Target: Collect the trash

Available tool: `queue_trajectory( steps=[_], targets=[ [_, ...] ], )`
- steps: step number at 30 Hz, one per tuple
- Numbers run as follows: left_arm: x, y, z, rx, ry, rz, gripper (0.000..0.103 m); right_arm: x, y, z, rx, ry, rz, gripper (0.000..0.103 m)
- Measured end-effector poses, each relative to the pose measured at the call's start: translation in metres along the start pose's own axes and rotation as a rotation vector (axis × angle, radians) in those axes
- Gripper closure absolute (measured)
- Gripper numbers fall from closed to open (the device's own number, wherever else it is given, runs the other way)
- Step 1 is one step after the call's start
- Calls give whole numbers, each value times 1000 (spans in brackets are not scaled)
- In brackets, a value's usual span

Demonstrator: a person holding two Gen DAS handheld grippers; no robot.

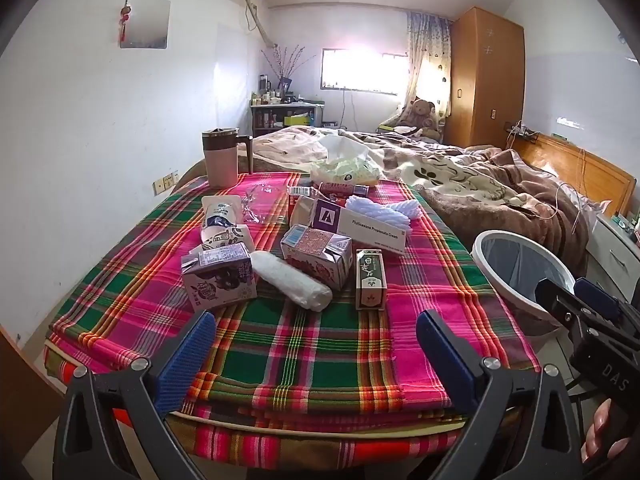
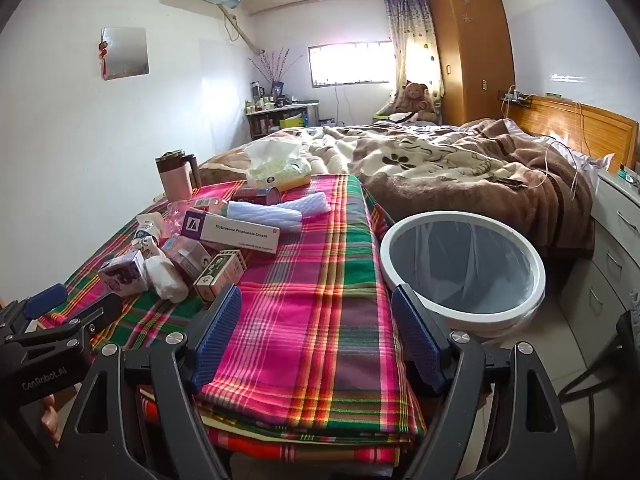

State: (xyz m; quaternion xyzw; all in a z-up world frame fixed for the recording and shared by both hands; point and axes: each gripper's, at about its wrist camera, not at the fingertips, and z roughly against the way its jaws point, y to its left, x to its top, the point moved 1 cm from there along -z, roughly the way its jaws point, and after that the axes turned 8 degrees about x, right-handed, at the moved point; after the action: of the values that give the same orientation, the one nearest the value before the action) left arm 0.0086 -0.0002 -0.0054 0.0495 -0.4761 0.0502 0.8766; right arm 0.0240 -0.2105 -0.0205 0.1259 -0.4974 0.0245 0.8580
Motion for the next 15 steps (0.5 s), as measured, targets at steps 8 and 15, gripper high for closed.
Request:
queue_trajectory(
  steps=[8,15],
  targets=[
    [0,0,0,5,-1,0,1,-1,0,2,-11,-6,6,24],
    [0,3,-5,11,-3,4,1,0,0,1,-12,6,8,24]
  ],
)
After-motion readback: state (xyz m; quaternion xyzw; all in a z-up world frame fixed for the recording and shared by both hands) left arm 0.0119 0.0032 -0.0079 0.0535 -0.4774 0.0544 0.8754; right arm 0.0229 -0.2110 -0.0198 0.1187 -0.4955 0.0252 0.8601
